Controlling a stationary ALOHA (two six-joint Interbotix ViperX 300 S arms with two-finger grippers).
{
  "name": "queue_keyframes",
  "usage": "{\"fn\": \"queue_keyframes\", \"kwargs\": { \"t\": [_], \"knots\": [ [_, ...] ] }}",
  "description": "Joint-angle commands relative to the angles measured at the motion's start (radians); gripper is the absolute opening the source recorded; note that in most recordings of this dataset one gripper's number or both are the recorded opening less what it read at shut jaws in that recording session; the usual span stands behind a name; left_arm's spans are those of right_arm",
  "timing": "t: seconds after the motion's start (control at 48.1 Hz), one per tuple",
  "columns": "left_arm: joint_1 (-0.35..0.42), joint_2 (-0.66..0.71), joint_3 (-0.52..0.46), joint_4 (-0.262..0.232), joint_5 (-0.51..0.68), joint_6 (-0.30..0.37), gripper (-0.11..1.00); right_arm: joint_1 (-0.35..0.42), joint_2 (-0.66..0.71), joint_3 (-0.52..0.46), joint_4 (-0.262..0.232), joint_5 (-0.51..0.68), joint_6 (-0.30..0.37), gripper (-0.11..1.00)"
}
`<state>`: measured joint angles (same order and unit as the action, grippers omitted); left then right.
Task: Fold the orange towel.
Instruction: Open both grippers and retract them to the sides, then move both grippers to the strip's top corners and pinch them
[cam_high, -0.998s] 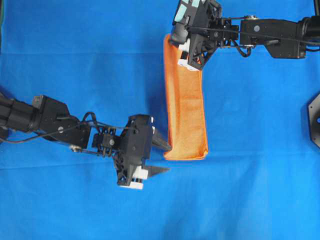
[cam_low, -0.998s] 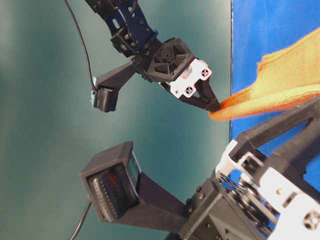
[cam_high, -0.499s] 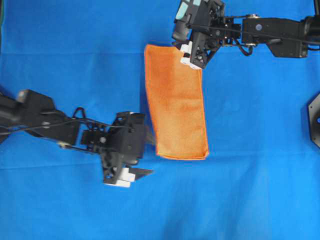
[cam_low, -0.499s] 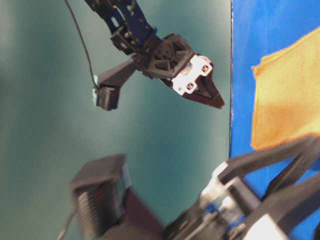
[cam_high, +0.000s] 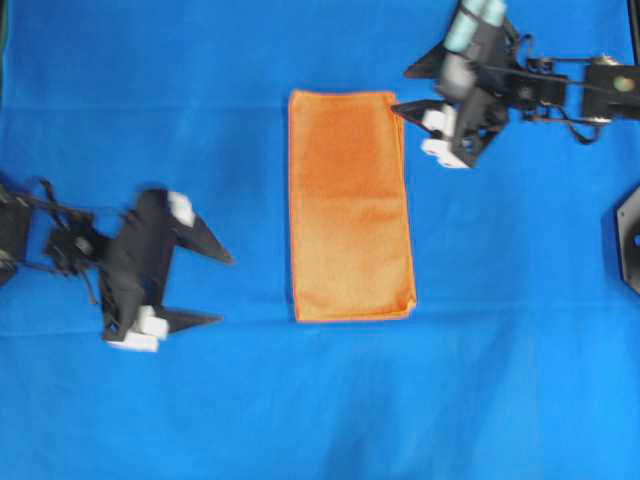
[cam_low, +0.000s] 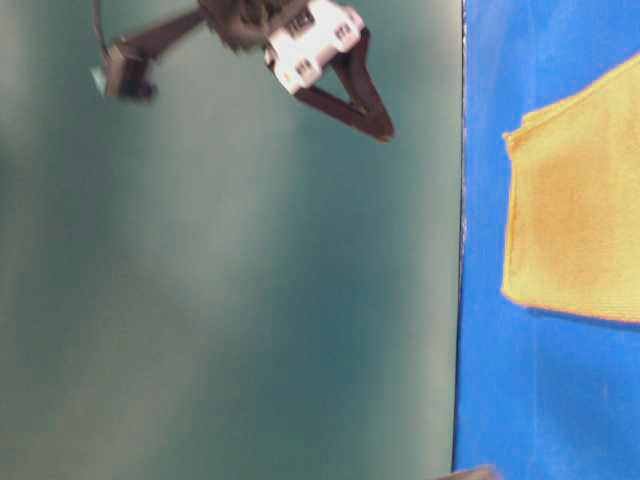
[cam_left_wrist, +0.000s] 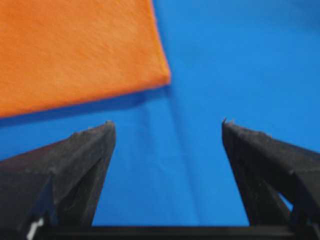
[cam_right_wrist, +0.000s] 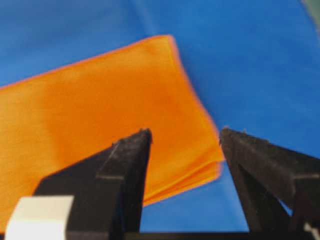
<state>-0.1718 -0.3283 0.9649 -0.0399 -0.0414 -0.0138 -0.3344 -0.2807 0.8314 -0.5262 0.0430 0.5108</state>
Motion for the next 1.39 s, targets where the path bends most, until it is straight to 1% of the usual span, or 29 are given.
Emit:
{"fn": "queue_keyframes", "kwargs": {
  "t": [0.0, 0.166, 0.291, 0.395, 0.499, 0.644, 0.748, 0.852, 0.977, 1.102, 1.227, 1.372],
  "knots": [
    [0.029, -0.078, 0.043, 0.002, -0.072, 0.0, 0.8, 0.032, -0.095, 0.052, 0.006, -0.071, 0.025, 0.61],
    [0.084, -0.229, 0.141, 0.003, -0.155, 0.005, 0.8, 0.098, -0.222, 0.153, 0.006, -0.172, 0.072, 0.61],
    [0.121, -0.339, 0.204, 0.005, -0.167, 0.008, 0.8, 0.133, -0.272, 0.207, 0.008, -0.216, 0.077, 0.61],
    [0.146, -0.397, 0.244, 0.005, -0.175, 0.008, 0.8, 0.14, -0.281, 0.245, 0.014, -0.268, 0.077, 0.61],
    [0.153, -0.425, 0.258, 0.005, -0.179, 0.008, 0.8, 0.14, -0.262, 0.247, 0.015, -0.301, 0.075, 0.61],
    [0.153, -0.417, 0.255, 0.005, -0.181, 0.008, 0.8, 0.137, -0.236, 0.232, 0.015, -0.301, 0.075, 0.61],
    [0.155, -0.394, 0.25, 0.003, -0.212, 0.008, 0.8, 0.129, -0.216, 0.224, 0.018, -0.293, 0.075, 0.6],
    [0.172, -0.357, 0.233, 0.003, -0.259, 0.012, 0.8, 0.097, -0.187, 0.195, 0.018, -0.272, 0.075, 0.61],
    [0.242, -0.285, 0.192, 0.005, -0.288, 0.017, 0.8, 0.035, -0.127, 0.135, 0.017, -0.201, 0.067, 0.6],
    [0.33, -0.169, 0.135, 0.005, -0.307, 0.02, 0.8, -0.02, -0.051, 0.071, 0.005, -0.114, 0.055, 0.61],
    [0.382, -0.044, 0.058, 0.008, -0.307, 0.026, 0.8, -0.075, 0.034, 0.009, -0.026, -0.044, 0.055, 0.61],
    [0.434, 0.12, -0.041, 0.009, -0.305, 0.026, 0.8, -0.118, 0.118, -0.031, -0.044, -0.041, 0.055, 0.61]
  ]
}}
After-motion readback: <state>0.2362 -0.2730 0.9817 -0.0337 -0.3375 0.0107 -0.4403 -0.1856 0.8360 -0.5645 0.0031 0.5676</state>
